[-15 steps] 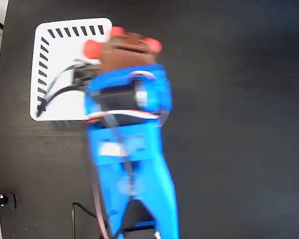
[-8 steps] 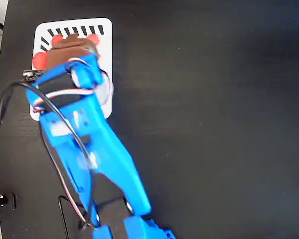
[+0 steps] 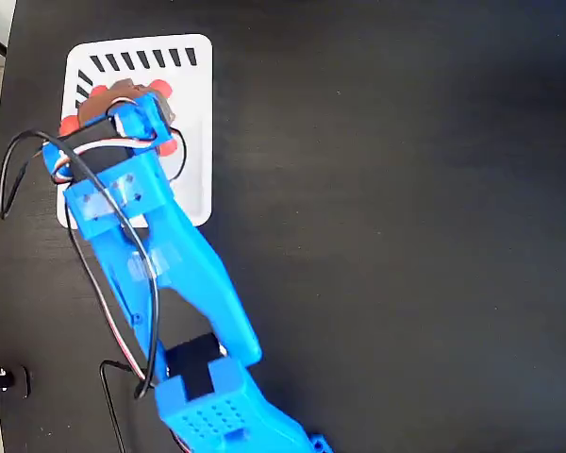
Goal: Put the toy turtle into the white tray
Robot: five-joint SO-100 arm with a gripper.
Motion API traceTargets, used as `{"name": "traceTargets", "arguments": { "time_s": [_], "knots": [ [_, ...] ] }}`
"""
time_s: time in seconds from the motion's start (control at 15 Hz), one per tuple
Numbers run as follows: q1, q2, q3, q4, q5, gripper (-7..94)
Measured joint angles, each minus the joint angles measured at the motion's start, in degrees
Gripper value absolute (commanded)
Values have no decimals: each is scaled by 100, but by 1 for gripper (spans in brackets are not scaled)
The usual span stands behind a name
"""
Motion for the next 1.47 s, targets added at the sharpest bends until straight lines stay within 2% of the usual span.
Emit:
{"name": "traceTargets", "arguments": {
  "time_s": [0.13,0.2,0.27,0.33,0.4,0.53,0.6,1.0,1.07,1.13,1.27,1.47],
  "knots": [
    [0,-167,-9,0,0,-2],
    [0,-211,-18,0,0,2],
    [0,-237,-18,0,0,11],
    [0,-246,-18,0,18,29],
    [0,-237,-18,0,44,39],
    [0,-237,-18,79,62,59],
    [0,-237,-9,88,62,62],
    [0,-237,62,88,158,62],
    [0,-237,62,123,114,57],
    [0,-237,62,176,105,48],
    [0,-211,62,185,149,-2],
    [35,308,88,185,158,-3]
  ]
}}
